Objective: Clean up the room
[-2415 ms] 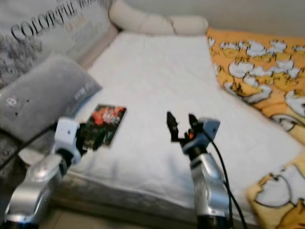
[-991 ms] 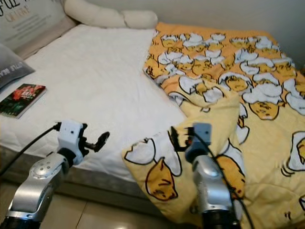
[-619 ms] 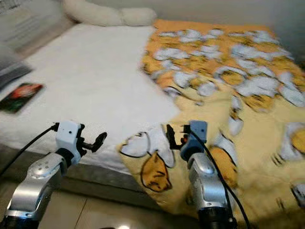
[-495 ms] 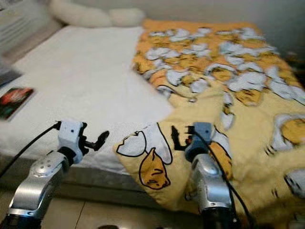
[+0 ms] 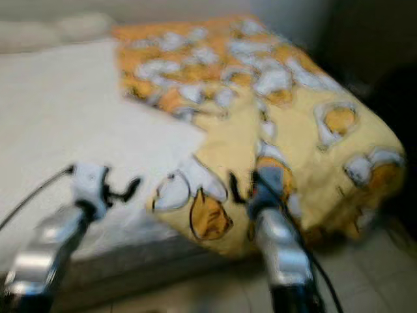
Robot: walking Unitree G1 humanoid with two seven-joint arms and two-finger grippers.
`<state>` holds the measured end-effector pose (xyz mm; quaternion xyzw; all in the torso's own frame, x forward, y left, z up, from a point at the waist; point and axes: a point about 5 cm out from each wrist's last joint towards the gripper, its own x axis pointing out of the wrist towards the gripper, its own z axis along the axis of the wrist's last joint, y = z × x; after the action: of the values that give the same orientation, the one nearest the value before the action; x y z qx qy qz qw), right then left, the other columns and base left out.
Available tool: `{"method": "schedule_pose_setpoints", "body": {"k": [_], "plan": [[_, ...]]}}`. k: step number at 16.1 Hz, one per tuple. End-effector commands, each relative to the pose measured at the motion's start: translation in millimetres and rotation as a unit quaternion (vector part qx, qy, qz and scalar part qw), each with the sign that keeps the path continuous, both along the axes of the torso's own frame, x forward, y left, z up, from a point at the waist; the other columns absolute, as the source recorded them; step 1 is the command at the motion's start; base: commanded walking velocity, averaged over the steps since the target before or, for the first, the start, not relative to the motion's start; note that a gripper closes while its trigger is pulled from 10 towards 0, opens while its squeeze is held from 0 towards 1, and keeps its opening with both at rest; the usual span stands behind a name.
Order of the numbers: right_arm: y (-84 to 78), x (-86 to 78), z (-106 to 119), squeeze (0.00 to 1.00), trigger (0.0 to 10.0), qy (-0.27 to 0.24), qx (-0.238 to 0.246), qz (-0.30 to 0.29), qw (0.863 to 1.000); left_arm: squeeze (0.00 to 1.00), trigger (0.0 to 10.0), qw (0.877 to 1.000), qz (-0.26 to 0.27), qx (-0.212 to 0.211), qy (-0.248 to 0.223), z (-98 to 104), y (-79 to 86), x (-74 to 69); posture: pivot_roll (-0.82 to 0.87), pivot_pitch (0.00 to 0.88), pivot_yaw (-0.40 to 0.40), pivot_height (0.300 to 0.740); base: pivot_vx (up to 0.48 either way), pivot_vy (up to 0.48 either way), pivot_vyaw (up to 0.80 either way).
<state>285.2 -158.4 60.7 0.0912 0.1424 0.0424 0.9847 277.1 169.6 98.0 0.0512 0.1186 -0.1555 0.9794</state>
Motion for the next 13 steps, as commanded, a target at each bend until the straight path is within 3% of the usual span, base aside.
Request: {"method": "schedule_pose_setpoints", "body": {"k": [1, 6, 13], "plan": [[6.6, 3.4, 5.1, 0.00, 10.0, -0.009, 0.007, 0.006, 1.000, 0.00, 10.0, 1.000, 0.009, 0.008, -0.001, 1.1, 6.9, -0.9, 0.07, 0.000, 0.043, 0.740, 0.000, 0.326, -0.80], [6.5, 3.3, 4.8, 0.00, 10.0, -0.008, 0.007, 0.004, 1.000, 0.00, 10.0, 1.000, -0.001, 0.018, -0.003, 1.4, 5.3, -0.9, 0.07, 0.000, 0.043, 0.740, 0.000, 0.155, -0.78], [5.6, 3.1, 12.9, 0.00, 10.0, -0.025, -0.009, 0.030, 0.999, 0.00, 10.0, 1.000, -0.011, 0.020, 0.000, -3.1, 2.9, 0.3, 0.04, 0.000, 0.056, 0.740, 0.000, 0.000, 0.00]]}}
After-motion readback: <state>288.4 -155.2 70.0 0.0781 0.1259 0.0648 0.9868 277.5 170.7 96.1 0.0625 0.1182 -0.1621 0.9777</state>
